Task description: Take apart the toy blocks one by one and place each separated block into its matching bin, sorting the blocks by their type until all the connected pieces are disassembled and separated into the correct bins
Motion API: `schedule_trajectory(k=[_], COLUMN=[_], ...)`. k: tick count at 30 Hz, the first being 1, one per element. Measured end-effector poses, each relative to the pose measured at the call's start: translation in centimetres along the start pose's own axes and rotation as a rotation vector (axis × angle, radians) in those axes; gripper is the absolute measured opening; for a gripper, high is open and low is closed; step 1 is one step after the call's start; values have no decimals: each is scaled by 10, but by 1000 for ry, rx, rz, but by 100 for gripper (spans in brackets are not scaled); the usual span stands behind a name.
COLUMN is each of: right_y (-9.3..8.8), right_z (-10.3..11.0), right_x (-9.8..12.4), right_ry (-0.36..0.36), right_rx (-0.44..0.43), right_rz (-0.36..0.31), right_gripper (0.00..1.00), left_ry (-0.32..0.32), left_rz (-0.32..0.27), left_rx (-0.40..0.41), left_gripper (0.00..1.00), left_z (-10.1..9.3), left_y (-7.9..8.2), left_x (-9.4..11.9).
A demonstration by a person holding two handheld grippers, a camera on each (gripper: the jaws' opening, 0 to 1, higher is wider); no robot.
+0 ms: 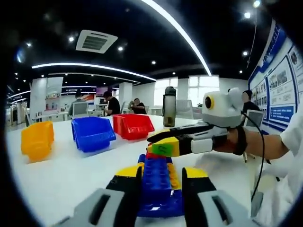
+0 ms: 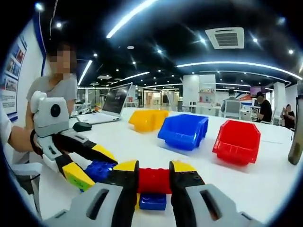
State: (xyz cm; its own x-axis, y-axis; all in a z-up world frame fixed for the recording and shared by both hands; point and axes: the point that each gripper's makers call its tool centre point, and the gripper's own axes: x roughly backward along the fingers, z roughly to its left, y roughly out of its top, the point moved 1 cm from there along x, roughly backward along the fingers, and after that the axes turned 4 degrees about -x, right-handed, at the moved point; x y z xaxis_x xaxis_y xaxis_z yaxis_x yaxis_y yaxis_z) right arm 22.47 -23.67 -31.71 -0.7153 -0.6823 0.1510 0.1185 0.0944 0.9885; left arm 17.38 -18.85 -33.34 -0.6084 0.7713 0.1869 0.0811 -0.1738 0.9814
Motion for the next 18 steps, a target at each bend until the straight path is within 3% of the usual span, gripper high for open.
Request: schedule_trajectory(k=[3, 4, 6, 12, 16, 18], right_y=[0, 0, 0, 1, 1, 1], right_z=[1, 2, 3, 5, 5, 7], right_x=[-1, -1, -1, -1, 2, 2], right_ry=[1, 4, 6, -10, -11, -19], right_rx=[-3, -2, -2, -10, -49, -22], right_rz=[-4, -7, -9, -13, -32, -32], right_gripper=[27, 26, 24, 4, 3, 3], left_ry=[6, 15, 18, 24, 12, 5], left_rz=[8, 15, 13, 19, 22, 22], left_rx=[-13, -50, -37, -16, 11, 29], left_gripper=[27, 27, 27, 25, 25, 25], left_z=[0, 1, 1, 3, 4, 5], left_y=[-3, -3, -3, -3, -3, -3], left_x=[0, 0, 0, 1, 1, 1])
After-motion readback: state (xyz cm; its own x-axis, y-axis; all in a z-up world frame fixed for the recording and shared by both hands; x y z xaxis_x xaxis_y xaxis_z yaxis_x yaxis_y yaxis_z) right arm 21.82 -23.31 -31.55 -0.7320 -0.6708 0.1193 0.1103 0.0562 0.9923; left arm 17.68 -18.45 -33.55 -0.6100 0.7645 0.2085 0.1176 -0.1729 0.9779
